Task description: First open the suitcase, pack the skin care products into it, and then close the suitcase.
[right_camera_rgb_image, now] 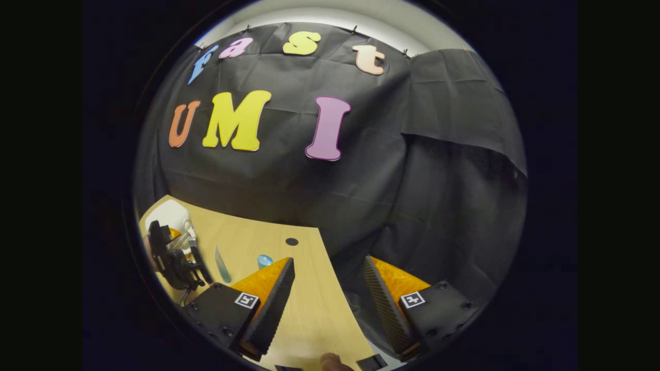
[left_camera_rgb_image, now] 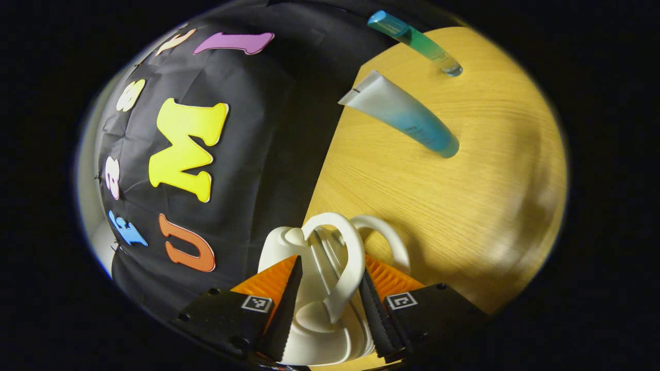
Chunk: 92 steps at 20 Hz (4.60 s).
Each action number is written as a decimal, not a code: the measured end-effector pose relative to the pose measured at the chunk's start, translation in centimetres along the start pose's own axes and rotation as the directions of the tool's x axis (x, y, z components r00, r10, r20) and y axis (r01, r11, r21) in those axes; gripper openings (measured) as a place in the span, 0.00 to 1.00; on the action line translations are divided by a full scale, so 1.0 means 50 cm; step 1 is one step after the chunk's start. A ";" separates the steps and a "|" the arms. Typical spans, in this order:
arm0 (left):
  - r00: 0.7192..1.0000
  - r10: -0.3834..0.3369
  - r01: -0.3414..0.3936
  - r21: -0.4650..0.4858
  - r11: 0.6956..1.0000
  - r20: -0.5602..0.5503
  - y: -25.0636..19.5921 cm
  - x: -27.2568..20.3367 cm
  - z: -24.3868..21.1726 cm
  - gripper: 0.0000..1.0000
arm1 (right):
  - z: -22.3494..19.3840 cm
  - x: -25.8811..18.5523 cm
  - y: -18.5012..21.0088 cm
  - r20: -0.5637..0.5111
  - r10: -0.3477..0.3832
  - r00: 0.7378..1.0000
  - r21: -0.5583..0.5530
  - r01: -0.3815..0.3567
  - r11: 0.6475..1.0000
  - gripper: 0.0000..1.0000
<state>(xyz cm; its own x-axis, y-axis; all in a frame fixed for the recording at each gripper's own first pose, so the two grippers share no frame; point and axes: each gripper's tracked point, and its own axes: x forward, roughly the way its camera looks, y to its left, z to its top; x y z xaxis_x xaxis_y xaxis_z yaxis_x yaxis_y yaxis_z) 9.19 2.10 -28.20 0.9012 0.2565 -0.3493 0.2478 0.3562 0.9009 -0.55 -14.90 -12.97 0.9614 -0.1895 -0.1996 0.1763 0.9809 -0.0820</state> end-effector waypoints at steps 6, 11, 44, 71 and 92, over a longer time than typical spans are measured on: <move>0.998 -0.060 0.061 0.046 0.997 -0.014 -0.011 -0.004 0.005 0.20 | -0.002 -0.014 0.025 -0.001 0.032 0.999 -0.024 -0.032 0.999 0.81; 0.990 -0.141 0.141 0.040 0.989 0.007 0.001 -0.014 0.011 0.07 | 0.014 -0.018 0.042 0.010 0.045 0.999 -0.027 -0.044 0.999 0.81; 0.988 -0.146 0.079 -0.622 0.779 -0.056 0.438 0.140 -0.699 0.03 | 0.018 -0.028 0.335 -0.114 -0.026 0.993 -0.111 0.013 0.994 0.82; 0.984 -0.177 0.088 -0.893 0.441 0.010 0.328 0.071 -0.704 0.99 | -0.098 -0.016 0.269 -0.249 0.021 0.968 -0.106 -0.049 0.993 0.82; 0.797 -0.345 0.599 -0.723 0.344 0.496 -0.028 -0.161 0.197 0.99 | -0.197 0.095 -0.001 -0.302 0.108 0.947 -0.102 -0.145 0.984 0.82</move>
<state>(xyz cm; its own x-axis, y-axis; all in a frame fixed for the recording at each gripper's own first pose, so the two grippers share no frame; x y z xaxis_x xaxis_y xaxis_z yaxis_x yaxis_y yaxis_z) 5.09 -9.30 -24.13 0.8091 -0.3636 -0.4616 0.3676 0.9261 -0.0852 1.95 -16.26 -23.55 0.8657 -0.0864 -0.4930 0.0126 0.9884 -0.1511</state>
